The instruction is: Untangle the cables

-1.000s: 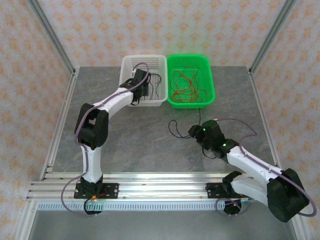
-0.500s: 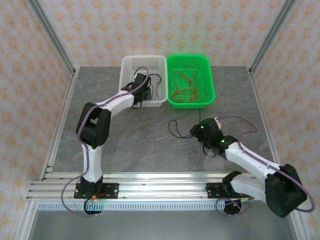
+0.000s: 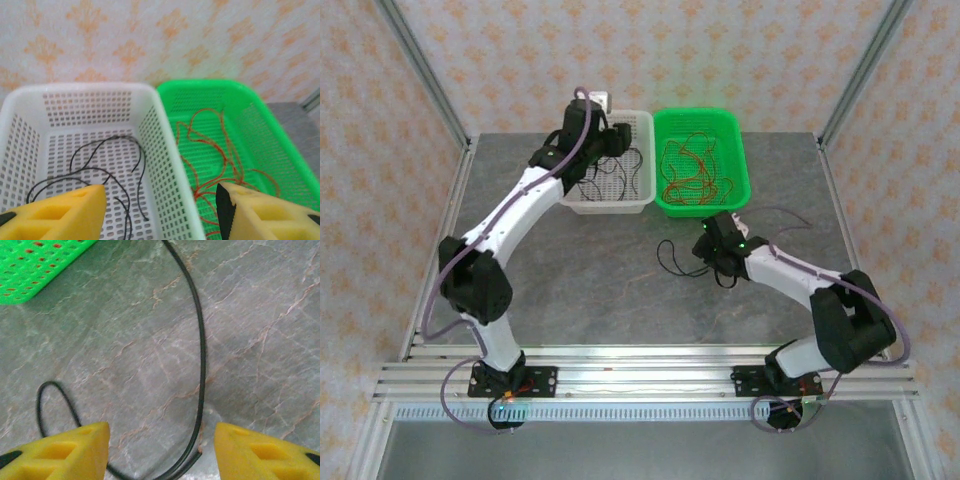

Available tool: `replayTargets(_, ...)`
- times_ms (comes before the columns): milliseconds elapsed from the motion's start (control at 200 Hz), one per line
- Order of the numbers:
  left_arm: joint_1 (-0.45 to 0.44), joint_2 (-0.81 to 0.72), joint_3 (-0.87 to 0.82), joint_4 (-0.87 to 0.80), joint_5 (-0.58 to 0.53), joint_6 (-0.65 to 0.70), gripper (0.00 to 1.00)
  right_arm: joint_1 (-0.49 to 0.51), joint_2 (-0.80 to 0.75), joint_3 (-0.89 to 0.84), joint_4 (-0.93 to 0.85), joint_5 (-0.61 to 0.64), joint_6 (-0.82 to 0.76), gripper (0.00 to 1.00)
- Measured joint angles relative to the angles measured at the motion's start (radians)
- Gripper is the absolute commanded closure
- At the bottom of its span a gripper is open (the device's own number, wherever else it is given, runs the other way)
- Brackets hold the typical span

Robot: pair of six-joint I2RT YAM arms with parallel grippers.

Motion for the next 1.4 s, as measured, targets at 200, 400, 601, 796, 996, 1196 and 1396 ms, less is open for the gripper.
replayTargets(200,-0.009,-0.175,-0.153,0.008,0.042,0.011,0.39,-0.017,0.101,0.069,-0.044,0.024,-0.015,0.45)
replayTargets(400,-0.018,-0.295,-0.311,0.012,0.067,0.011,0.39,-0.016,0.184,0.108,-0.061,0.044,-0.015,0.52)
replayTargets(601,-0.031,-0.414,-0.413,0.013,0.078,0.011,0.4,-0.016,0.222,0.123,-0.084,0.077,-0.004,0.67)
replayTargets(796,-0.044,-0.518,-0.471,0.025,0.078,0.01,0.4,-0.016,0.224,0.123,-0.105,0.107,0.016,0.83)
replayTargets(996,-0.07,-0.588,-0.527,0.03,0.077,0.006,0.4,-0.016,0.219,0.123,-0.104,0.148,0.029,1.0)
replayTargets(1196,-0.11,-0.644,-0.597,0.037,0.077,-0.008,0.41,-0.016,0.106,0.11,-0.087,0.162,0.018,1.0)
replayTargets(1396,-0.151,-0.716,-0.717,0.062,0.077,-0.024,0.41,-0.016,-0.084,0.065,-0.066,0.135,-0.04,1.0)
